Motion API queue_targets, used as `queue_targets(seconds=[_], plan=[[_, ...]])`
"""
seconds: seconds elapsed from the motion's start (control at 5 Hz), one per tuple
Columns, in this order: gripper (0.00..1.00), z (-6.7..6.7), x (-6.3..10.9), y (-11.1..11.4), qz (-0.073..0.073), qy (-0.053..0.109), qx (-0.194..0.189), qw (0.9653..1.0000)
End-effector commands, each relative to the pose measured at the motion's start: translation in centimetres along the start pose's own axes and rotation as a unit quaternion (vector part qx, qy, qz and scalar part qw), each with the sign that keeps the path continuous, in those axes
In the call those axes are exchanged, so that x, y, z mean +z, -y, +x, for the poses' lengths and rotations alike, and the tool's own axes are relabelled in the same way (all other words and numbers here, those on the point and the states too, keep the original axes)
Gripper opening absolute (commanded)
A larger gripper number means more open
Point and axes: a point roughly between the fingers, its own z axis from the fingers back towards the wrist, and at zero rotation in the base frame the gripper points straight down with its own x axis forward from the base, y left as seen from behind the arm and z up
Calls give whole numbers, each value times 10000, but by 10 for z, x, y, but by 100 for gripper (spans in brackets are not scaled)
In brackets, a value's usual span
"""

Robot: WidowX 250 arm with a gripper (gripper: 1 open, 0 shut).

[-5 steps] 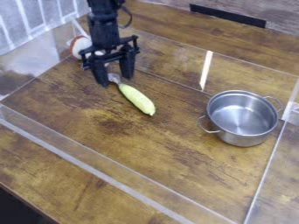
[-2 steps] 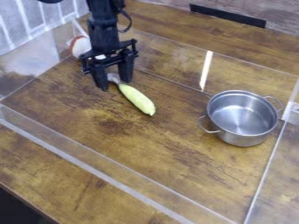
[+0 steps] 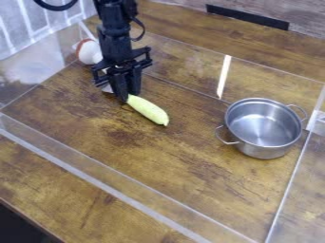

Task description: Move the green spoon to the right

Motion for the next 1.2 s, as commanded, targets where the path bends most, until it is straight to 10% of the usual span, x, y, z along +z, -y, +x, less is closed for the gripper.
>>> queue_targets(seconds=[0.0,0.2,1.0], plan=[[100,-10,22,-6,-121,264,164,9994],[0,-16,31,-11,-138,338,376,9986],[0,-58,54,-17,-537,-75,1957,9792]])
